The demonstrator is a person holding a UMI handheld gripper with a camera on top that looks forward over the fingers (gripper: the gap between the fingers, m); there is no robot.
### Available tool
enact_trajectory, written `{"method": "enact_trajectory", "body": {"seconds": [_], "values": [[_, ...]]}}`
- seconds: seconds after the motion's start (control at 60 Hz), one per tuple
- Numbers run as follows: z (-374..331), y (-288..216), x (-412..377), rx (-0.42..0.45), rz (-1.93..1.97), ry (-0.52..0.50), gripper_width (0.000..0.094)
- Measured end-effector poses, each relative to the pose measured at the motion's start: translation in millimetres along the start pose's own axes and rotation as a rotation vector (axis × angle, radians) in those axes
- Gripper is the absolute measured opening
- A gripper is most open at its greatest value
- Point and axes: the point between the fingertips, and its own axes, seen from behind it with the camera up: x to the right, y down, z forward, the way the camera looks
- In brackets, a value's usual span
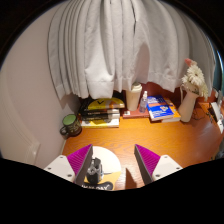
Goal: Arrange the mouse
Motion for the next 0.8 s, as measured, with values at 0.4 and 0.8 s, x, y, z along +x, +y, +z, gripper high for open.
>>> {"method": "enact_trajectory", "body": {"seconds": [0.4,0.8], "values": [[-98.1,-29.9,158.3,0.101,-0.016,0.055,0.0839],[-110.4,-22.5,212.4,0.092,-0.006,0.016,0.0837]]}}
